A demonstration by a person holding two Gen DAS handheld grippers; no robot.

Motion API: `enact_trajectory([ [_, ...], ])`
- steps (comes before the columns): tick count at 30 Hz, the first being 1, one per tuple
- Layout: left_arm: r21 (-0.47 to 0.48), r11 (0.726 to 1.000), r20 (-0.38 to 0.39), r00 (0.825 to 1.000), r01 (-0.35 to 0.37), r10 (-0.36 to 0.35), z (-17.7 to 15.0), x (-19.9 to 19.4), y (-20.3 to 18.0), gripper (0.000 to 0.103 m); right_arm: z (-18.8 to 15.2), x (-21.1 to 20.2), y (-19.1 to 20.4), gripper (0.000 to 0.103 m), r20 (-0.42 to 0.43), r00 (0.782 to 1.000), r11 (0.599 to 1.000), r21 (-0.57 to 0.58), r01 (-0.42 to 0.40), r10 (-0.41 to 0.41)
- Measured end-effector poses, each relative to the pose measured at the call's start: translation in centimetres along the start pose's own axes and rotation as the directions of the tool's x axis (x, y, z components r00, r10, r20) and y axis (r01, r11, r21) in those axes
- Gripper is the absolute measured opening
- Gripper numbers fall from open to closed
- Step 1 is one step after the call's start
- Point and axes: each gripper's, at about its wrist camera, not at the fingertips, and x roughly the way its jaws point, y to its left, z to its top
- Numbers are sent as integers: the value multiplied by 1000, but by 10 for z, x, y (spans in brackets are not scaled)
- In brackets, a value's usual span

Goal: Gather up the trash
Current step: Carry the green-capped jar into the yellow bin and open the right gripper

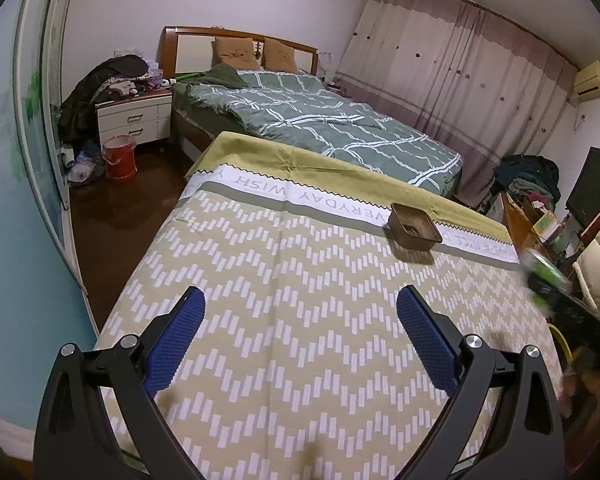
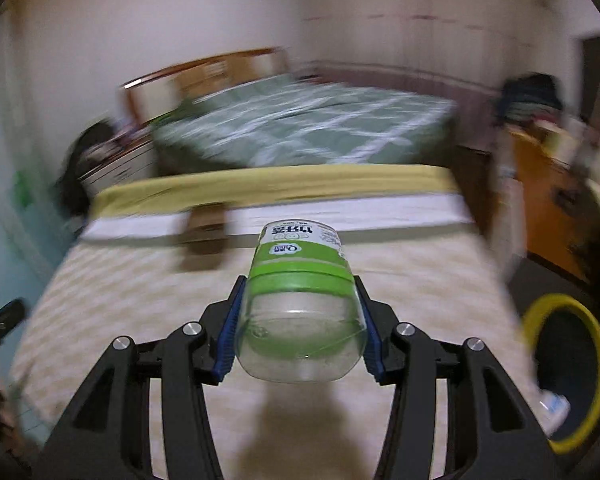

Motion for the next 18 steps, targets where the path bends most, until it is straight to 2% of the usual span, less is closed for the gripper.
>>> enact_trajectory([
  [4,22,999,9,1000,-26,25,-1,12,-3,95,-13,-19,-85,48,-4,984,970,165,179,-180],
  [7,37,999,6,999,-34,33,-3,22,-6,95,-25,-32,-149,48,-38,943,905,273,327,-330],
  [11,61,996,1,998,-58,58,-5,30,-9,95,-44,-35,-201,48,-94,906,831,370,416,-412],
  [14,74,995,7,997,-73,73,-7,32,-11,95,-57,-31,-226,48,-135,889,793,408,452,-438],
  [16,77,994,-1,997,-74,74,-6,34,-11,95,-61,-30,-239,48,-149,902,781,455,427,-406],
  [18,76,994,-9,997,-76,77,-6,36,-11,95,-61,-30,-243,49,-161,887,756,471,454,-432],
])
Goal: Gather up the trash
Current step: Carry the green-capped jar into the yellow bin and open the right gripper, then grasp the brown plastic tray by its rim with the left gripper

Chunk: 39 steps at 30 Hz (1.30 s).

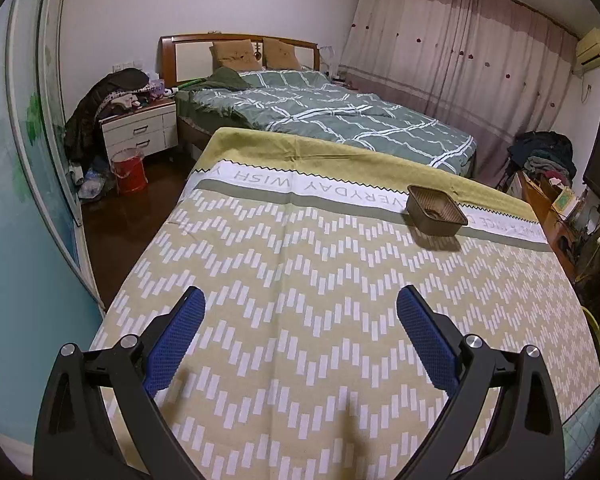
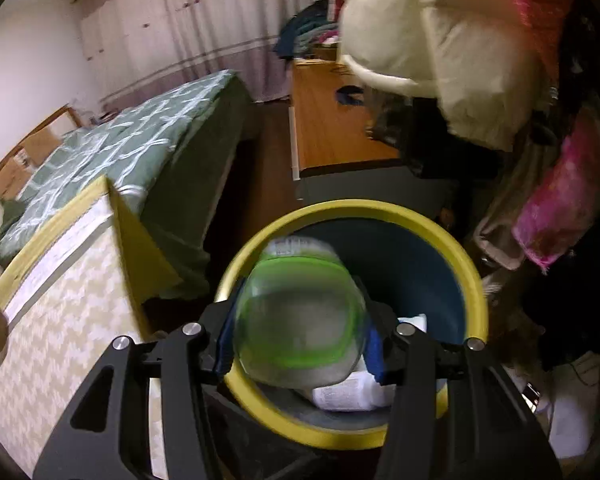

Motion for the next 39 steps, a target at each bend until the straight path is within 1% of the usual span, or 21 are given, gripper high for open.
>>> enact_trajectory([
  [2,2,1000,-5,1000,-2,2,0,1,0,95,-1,-3,-2,50,8,1000,1000,19,19,-19],
  [5,4,1000,-5,1000,-3,3,0,1,0,95,-3,-6,-5,57,20,999,999,27,30,-30],
  [7,8,1000,-7,1000,-4,4,0,2,-1,95,-3,-8,-5,57,32,999,999,26,42,-43],
  [9,13,1000,-11,1000,-5,5,-1,3,-2,95,-3,-10,-4,60,39,998,999,19,46,-47],
  [14,39,999,-10,1000,-24,24,-2,1,-9,95,-5,-13,1,61,62,996,998,-1,59,-58],
  [15,55,998,-22,1000,-22,23,-2,-1,-12,95,-5,-15,3,62,73,995,998,-11,61,-60],
  [17,75,997,-38,999,12,-9,2,-8,-21,95,-5,-16,7,65,87,994,998,-28,62,-59],
  [20,100,994,-23,999,32,-29,13,-21,-37,97,-5,-19,11,67,103,993,997,-51,58,-52],
  [22,126,991,-15,999,40,-38,23,-23,-52,98,-5,-20,12,68,110,993,997,-55,48,-41],
  [23,140,989,-23,999,52,-50,27,-21,-61,98,-5,-20,12,69,109,993,998,-54,42,-36],
  [25,153,983,-58,994,101,-93,34,-12,-79,98,-5,-19,10,69,107,994,998,-47,30,-25],
  [26,154,981,-89,990,119,-106,39,-2,-90,98,-4,-19,9,69,110,994,999,-44,29,-24],
  [28,162,976,-119,984,148,-129,46,9,-107,98,-4,-20,10,69,112,994,999,-45,22,-17],
  [30,169,973,-150,980,158,-133,54,27,-126,98,-4,-19,11,70,106,994,999,-50,16,-10],
  [32,158,969,-178,971,188,-160,63,44,-141,98,-3,-17,10,70,97,995,999,-48,3,2],
  [37,153,979,-202,974,136,-104,88,83,-161,98,-4,-16,10,70,90,996,999,-43,-16,20],
  [39,160,980,-225,971,121,-83,95,99,-168,98,-4,-16,11,70,89,996,999,-47,-19,23],
])
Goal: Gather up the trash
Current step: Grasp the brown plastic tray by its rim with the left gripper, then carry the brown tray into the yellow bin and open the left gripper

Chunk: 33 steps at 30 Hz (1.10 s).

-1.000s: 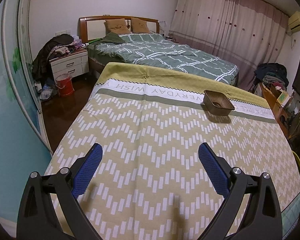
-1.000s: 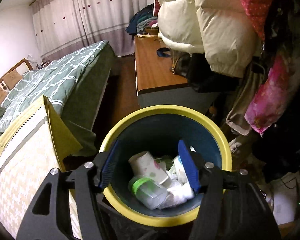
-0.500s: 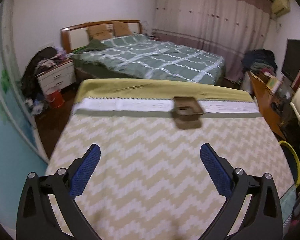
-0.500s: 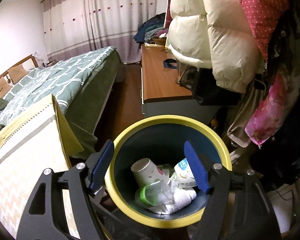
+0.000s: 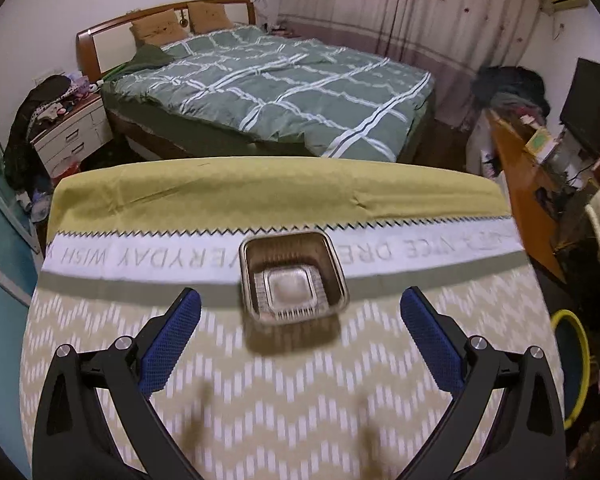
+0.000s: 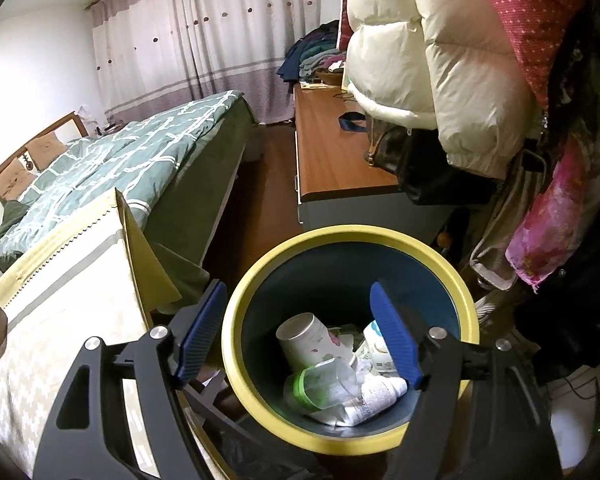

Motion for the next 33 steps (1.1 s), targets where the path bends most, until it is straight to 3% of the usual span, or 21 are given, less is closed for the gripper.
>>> enact_trajectory([
  [5,-43,999,-79,997,-12,9,14,37,3,98,0,2,-2,70,-8,1000,1000,7,-8,9],
  [11,-52,998,-120,992,-42,36,20,69,4,98,0,3,-3,70,-10,1000,1000,9,-9,9],
  [18,-41,998,-131,990,-52,47,22,88,3,72,0,3,-3,70,-11,1000,1000,10,-10,10],
  [25,9,1000,-92,995,-30,30,12,70,-9,68,0,3,-4,70,-11,1000,1000,14,-10,10],
  [33,131,991,-17,1000,26,-24,-16,14,-59,68,0,-1,-5,74,9,1000,1000,19,-10,10],
])
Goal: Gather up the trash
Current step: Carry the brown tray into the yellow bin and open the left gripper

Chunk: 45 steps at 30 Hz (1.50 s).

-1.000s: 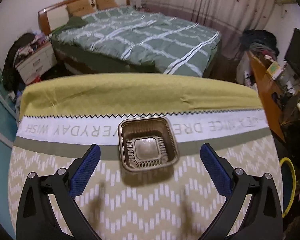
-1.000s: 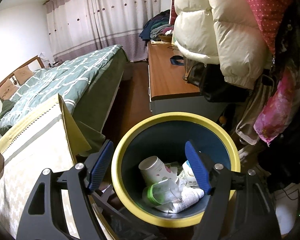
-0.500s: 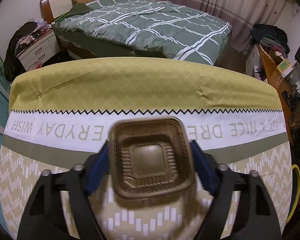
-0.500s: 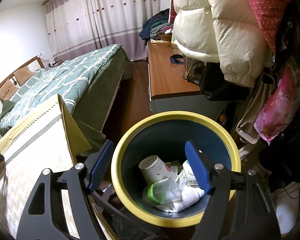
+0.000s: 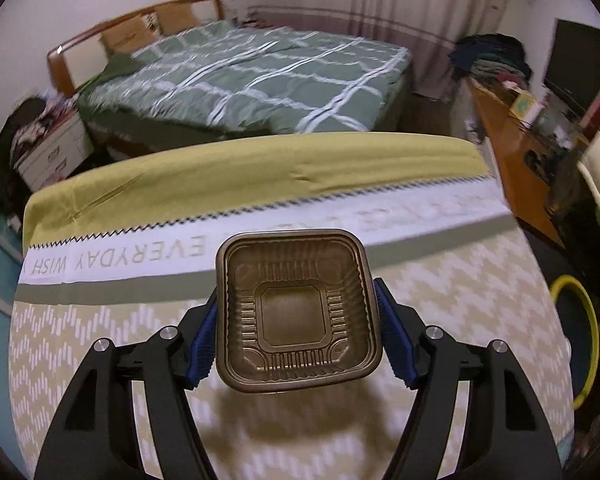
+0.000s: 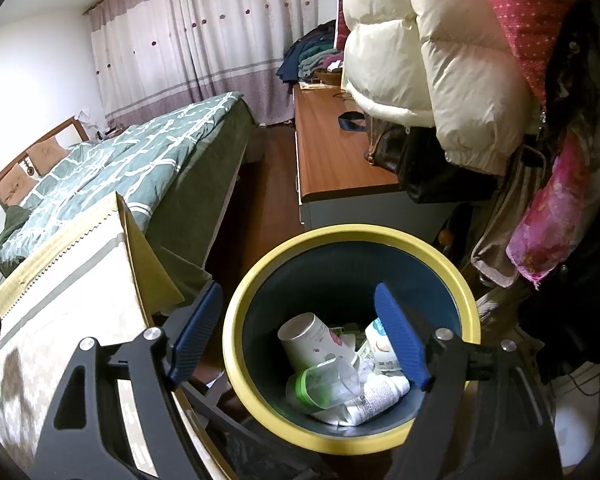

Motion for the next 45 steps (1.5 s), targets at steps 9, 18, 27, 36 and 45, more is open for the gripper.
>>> enact_trajectory([
  [9,114,989,9,996,91,-93,-18,-31,-77,68,-1,-19,-20,75,51,997,998,19,-65,64],
  [18,236,945,-28,973,227,-227,-29,-36,-199,69,-2,-60,-77,80,102,993,998,13,-59,58],
  [27,343,882,-123,946,323,-299,-52,-27,-328,69,0,-84,-131,81,130,991,999,28,-38,35],
  [36,366,847,-243,918,385,-313,-72,8,-411,69,-8,-112,-163,83,157,987,998,50,-39,30],
  [45,343,862,-239,923,372,-303,-78,15,-420,91,-10,-120,-171,84,169,985,997,56,-56,46],
])
